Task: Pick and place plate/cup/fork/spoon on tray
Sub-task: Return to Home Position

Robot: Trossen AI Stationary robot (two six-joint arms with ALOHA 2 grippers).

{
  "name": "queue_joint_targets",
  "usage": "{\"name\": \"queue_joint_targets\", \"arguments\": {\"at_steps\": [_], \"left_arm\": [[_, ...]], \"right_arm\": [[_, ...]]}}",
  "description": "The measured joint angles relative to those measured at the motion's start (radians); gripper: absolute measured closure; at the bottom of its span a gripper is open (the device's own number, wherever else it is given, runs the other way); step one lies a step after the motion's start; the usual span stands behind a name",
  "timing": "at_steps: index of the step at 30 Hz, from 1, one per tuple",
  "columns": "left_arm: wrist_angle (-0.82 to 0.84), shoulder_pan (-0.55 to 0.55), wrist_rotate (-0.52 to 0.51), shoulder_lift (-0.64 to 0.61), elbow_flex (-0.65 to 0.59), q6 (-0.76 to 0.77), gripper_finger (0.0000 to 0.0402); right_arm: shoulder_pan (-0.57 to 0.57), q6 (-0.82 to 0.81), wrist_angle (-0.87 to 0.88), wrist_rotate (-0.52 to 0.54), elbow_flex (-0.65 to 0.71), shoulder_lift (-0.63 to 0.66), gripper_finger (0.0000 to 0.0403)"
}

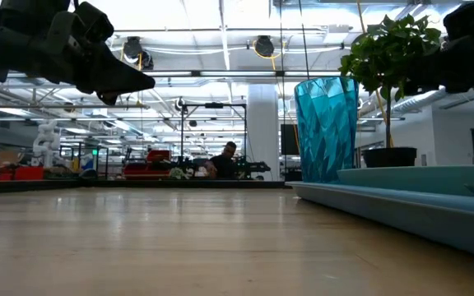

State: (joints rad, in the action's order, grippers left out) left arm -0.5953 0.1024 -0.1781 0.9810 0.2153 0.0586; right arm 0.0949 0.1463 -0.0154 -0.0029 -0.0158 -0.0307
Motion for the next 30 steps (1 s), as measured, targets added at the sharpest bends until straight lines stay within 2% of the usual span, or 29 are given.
{"name": "queue_joint_targets", "arguments": {"at_steps": [8,16,25,30], "left_arm": [[0.0,0.0,-0.001,0.0,0.0,0.014,0.0378],[0.0,0.003,0.002,-0.004,0.0,0.038,0.0378],[0.058,0.05,0.015,-0.148,-0.003,-0.062,0.0378],[0.036,0.048,0.015,-0.195,-0.071,-0.083,0.0378]], "right_arm": [[-0.093,0.022,0.0,-0.001,0.0,0.0,0.0403],[-0.111,0.0,0.0,-0.001,0.0,0.0,0.0403],[-0.111,-0.007,-0.002,0.0,0.0,-0.001,0.0403],[-0.111,-0.007,-0.015,0.0,0.0,-0.001,0.0403]]}}
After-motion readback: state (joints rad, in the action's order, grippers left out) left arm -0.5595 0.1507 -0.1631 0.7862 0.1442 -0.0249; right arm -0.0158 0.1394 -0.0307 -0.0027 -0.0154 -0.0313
